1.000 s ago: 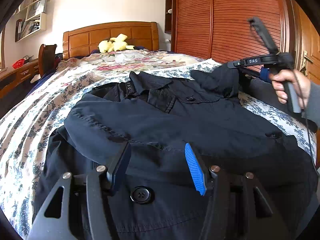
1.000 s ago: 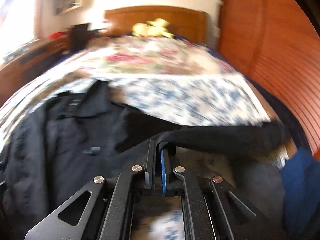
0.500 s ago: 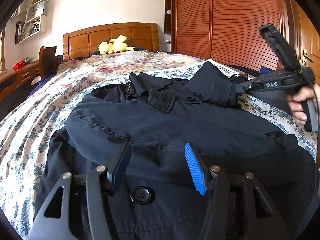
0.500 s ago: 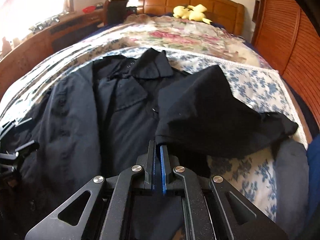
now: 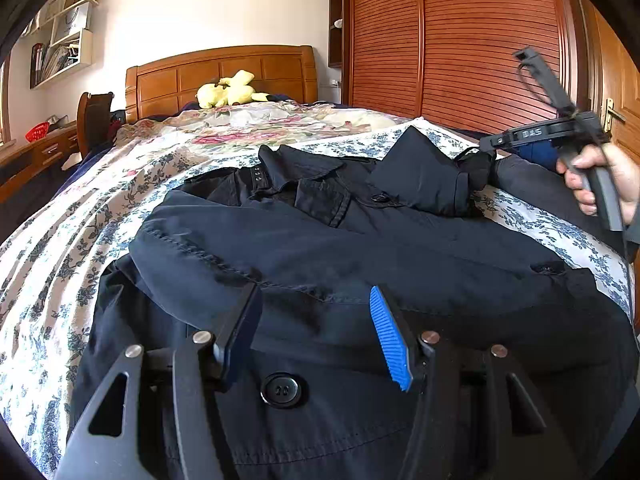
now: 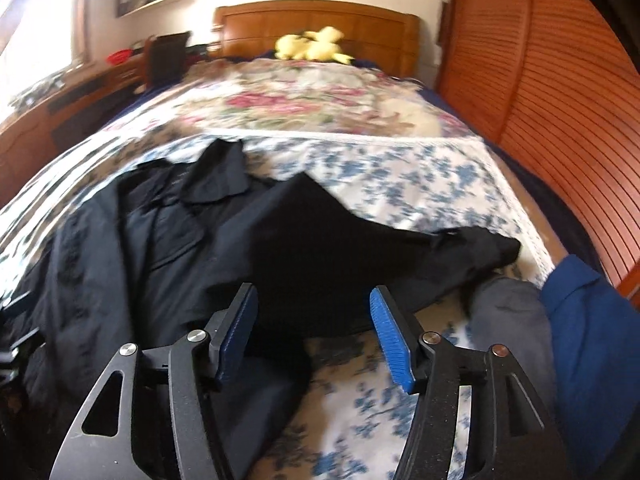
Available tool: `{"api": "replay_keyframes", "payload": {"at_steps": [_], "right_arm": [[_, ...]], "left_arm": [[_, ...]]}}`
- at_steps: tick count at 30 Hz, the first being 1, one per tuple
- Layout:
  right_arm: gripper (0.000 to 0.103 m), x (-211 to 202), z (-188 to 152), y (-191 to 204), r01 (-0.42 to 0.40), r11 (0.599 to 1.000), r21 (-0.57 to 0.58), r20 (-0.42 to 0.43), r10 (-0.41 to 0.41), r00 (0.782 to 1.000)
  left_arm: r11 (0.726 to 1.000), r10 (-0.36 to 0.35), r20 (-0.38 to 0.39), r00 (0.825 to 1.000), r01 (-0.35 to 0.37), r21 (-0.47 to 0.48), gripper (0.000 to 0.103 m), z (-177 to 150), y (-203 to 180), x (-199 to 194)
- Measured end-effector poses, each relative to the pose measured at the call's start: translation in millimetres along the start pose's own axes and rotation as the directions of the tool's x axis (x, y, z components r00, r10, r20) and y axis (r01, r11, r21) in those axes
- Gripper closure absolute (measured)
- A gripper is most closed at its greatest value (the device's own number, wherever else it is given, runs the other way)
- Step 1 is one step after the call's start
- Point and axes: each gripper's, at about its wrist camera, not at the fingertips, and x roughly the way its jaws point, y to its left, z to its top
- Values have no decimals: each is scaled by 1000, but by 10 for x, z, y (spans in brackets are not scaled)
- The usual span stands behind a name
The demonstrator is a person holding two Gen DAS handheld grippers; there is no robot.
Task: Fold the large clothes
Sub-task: 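Grasp the sleeve again with the right gripper and lift it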
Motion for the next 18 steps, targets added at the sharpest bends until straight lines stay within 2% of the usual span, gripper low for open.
{"api": "replay_keyframes", "payload": {"at_steps": [11,18], "right_arm": [[39,731,-200,-545,98,981,165,-140,-75,987],[39,974,-330,-787,107,957,268,-203,-52,978]], "left_arm": [[1000,-5,-2,1000,5,1,48,2,-3,11],[1000,-7,-6,1000,7,4,48,0,-15,18]]}}
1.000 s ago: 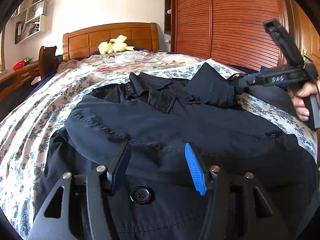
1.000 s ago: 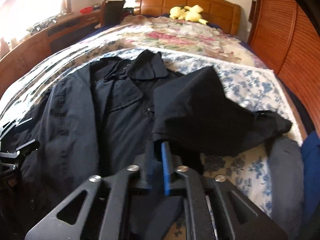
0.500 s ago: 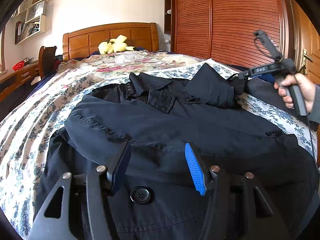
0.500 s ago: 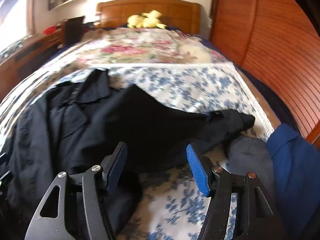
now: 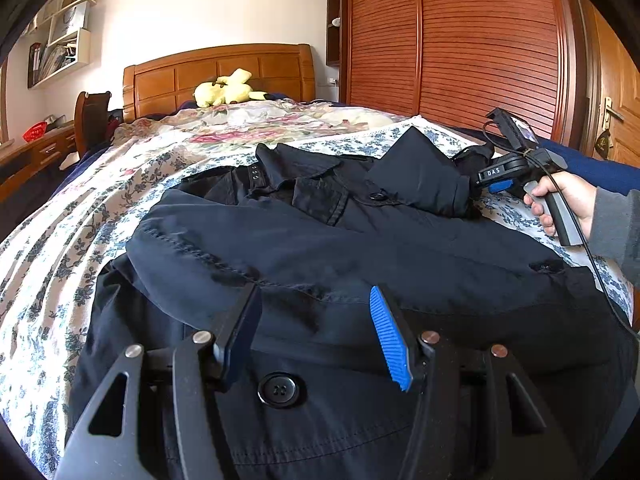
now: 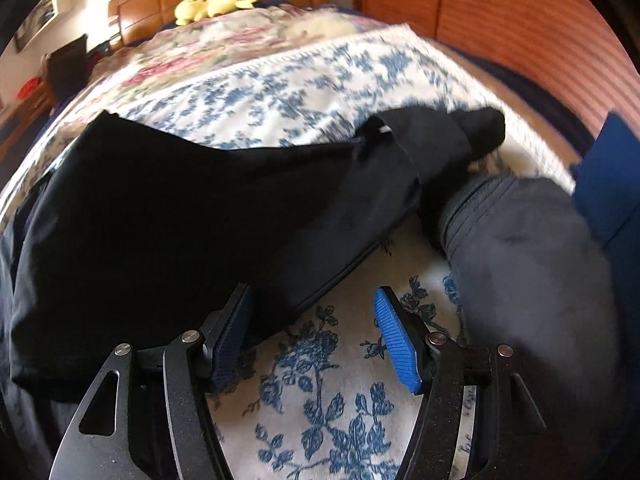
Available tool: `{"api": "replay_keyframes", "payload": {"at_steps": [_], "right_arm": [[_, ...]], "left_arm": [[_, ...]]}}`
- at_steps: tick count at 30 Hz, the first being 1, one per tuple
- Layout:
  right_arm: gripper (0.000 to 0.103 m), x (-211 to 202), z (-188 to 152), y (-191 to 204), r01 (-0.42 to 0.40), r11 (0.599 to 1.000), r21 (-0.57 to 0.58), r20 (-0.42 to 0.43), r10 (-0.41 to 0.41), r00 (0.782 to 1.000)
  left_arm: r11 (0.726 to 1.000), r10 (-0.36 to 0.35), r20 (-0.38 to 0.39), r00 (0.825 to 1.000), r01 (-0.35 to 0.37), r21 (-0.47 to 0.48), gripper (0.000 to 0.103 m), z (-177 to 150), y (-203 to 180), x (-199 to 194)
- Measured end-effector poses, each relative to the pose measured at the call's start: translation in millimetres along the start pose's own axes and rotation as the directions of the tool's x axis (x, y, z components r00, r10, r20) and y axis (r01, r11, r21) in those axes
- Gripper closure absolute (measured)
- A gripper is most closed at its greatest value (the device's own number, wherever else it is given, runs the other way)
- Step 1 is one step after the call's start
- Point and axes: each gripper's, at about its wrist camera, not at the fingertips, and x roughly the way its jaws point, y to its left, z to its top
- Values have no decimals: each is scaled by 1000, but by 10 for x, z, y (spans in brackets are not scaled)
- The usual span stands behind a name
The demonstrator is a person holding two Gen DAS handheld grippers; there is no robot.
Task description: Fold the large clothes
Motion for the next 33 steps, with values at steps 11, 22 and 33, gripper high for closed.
{"api": "replay_keyframes", "payload": {"at_steps": [11,22,33], "right_arm": [[100,-22,269,64,0,999,-45,27,1,1000],[101,-1224,249,896,-54,954,-294,253,132,958],[101,-1890,-140,1797,-173,872,-458,263,319,910]], "left_arm": [[1000,1,-8,1000,-1,3,48,-6,1,17],[999,-27,28,999,28,-25,48,48,93,-251],[998,34,92,995,-29,-51,48,67,399,-704]]}}
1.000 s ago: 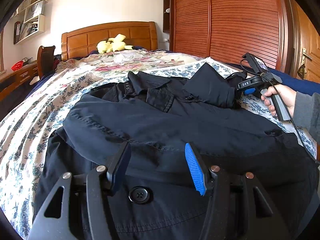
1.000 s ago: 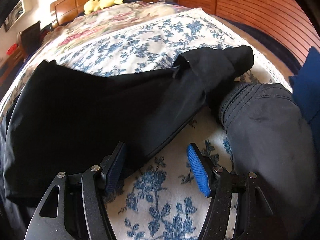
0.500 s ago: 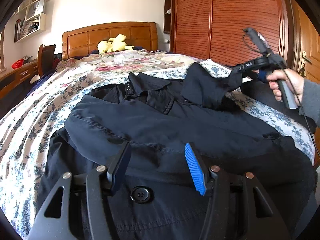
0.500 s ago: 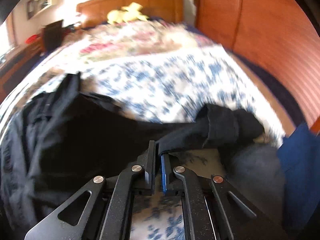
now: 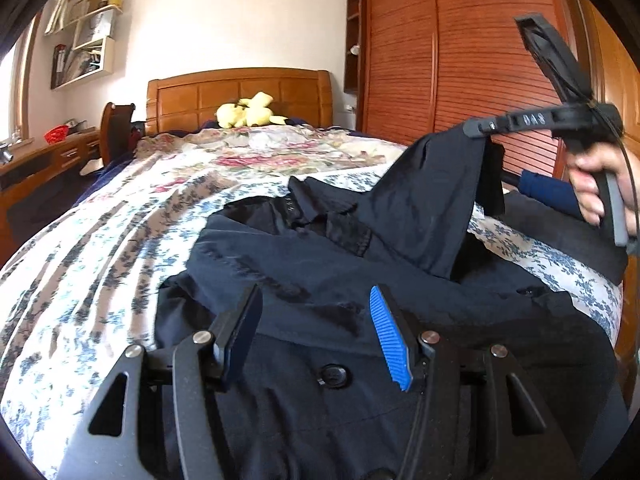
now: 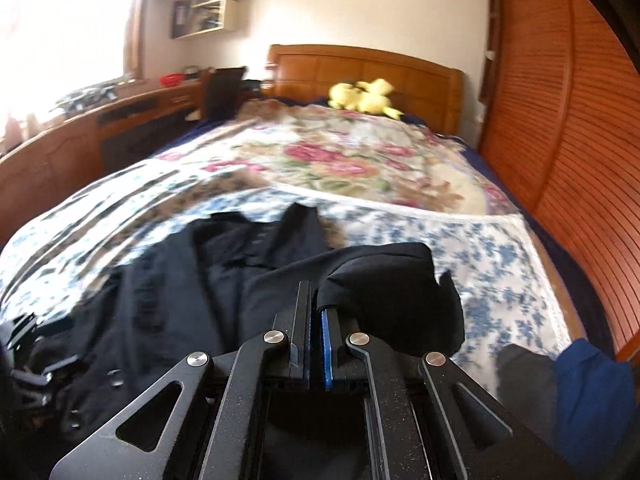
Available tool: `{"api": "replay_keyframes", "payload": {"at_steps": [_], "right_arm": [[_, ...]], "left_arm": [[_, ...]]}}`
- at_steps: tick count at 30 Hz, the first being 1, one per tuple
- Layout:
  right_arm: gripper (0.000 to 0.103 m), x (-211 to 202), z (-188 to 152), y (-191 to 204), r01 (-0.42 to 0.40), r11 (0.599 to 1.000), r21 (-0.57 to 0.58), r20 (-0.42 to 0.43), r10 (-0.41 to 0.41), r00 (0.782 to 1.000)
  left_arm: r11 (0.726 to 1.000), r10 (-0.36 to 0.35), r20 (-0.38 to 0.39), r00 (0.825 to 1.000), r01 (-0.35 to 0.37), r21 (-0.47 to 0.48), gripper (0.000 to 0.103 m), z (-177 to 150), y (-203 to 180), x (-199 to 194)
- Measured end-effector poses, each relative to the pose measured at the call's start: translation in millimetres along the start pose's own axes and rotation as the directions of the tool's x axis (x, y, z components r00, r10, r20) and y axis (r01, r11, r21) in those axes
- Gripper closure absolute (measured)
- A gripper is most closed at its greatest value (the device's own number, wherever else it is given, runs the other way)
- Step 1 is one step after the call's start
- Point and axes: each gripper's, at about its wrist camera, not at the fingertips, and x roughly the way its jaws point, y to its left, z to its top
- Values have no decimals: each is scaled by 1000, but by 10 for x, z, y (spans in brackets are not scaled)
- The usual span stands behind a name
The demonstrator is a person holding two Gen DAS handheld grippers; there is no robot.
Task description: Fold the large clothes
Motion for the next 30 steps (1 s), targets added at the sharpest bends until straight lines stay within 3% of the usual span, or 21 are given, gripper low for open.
{"api": "replay_keyframes", "payload": {"at_steps": [9,19,24,30], "right_arm": [[101,122,-390,640,-99,995,-32,-88,96,991],[100,248,-832,998,-159,987,-28,-217,149,965],[83,162,-984,1084,-168,985,-29,-264,154,952],[69,-136,-1030,1061,-143,986,-82,-220,122,968]], "left_arm": [[1000,22,11,1000,-22,-6,48,17,204,-177],[1000,27,42,999,-26,-13,48,43,253,-259],[999,39,53,998,-38,-35,48,49,287,-283],[998,49,46,998,-47,-48,48,64,343,-295]]}}
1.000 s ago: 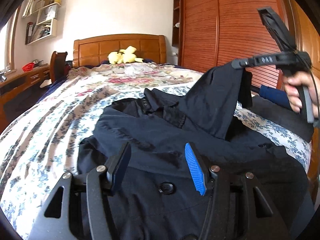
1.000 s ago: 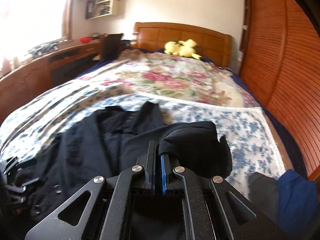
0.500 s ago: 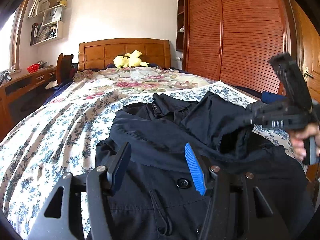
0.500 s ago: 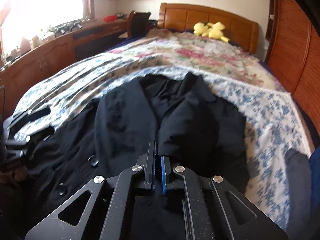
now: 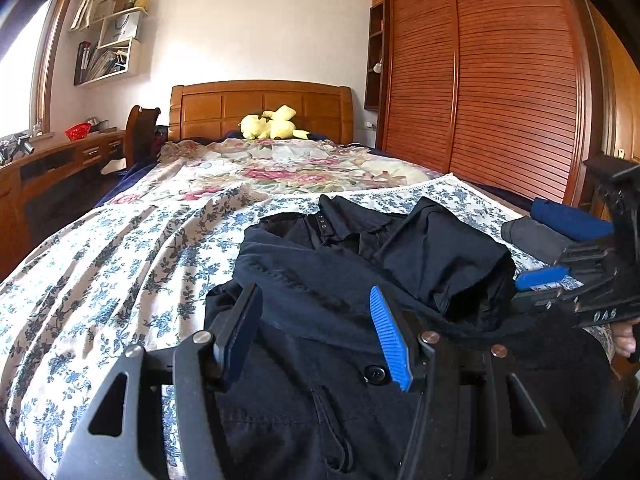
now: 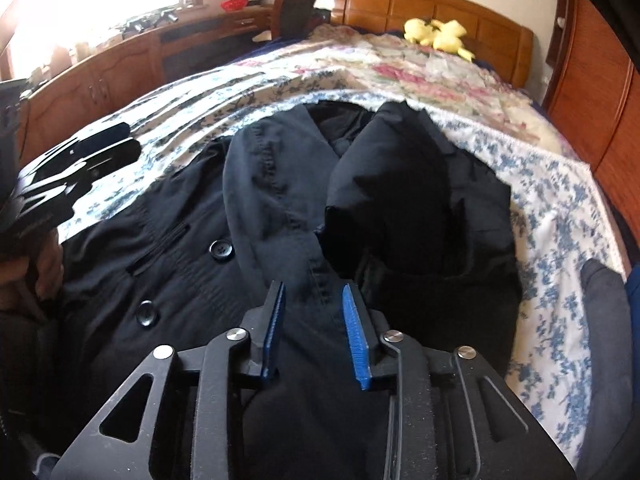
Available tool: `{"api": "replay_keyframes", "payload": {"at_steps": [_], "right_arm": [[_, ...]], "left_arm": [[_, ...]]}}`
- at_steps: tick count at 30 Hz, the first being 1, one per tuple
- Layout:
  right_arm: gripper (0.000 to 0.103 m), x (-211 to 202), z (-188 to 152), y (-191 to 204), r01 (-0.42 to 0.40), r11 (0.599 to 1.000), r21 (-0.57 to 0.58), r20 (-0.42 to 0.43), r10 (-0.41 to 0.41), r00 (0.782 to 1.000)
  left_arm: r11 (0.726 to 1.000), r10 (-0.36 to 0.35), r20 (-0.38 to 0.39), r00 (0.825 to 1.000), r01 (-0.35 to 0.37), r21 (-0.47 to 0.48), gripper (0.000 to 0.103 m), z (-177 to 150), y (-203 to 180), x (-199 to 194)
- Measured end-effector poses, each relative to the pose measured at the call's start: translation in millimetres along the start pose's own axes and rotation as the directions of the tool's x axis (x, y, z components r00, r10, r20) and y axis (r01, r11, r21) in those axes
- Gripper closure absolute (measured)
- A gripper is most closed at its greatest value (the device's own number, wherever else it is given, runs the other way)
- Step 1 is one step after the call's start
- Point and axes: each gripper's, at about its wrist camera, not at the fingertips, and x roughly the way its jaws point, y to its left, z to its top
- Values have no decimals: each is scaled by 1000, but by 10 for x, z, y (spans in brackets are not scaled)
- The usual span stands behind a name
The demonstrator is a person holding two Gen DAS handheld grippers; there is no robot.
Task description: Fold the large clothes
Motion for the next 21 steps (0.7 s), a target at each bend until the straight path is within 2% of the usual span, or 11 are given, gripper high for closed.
{"api": "replay_keyframes", "payload": {"at_steps": [4,9,13,18,21], "right_arm": [[64,-113,56,-177,41,999,19,35,-42,999],[48,-147,149,-497,116,990,74,73,-122,990],[46,-19,185,-728,158,980,122,60,-166,984],[45,343,163,-919,150,969,194,-10,-151,989],[45,567,133,-953,106,962,253,-41,-99,994]], "left_arm": [[1000,8,-4,1000,-8,3,48,10,26,-11],[1000,8,-7,1000,-8,5,48,5,78,-24],[1000,-5,-22,1000,5,-5,48,-12,133,-5],[1000,-17,-33,999,17,-9,48,-41,158,0],[1000,-17,-32,999,17,-7,48,-45,166,-8]]}}
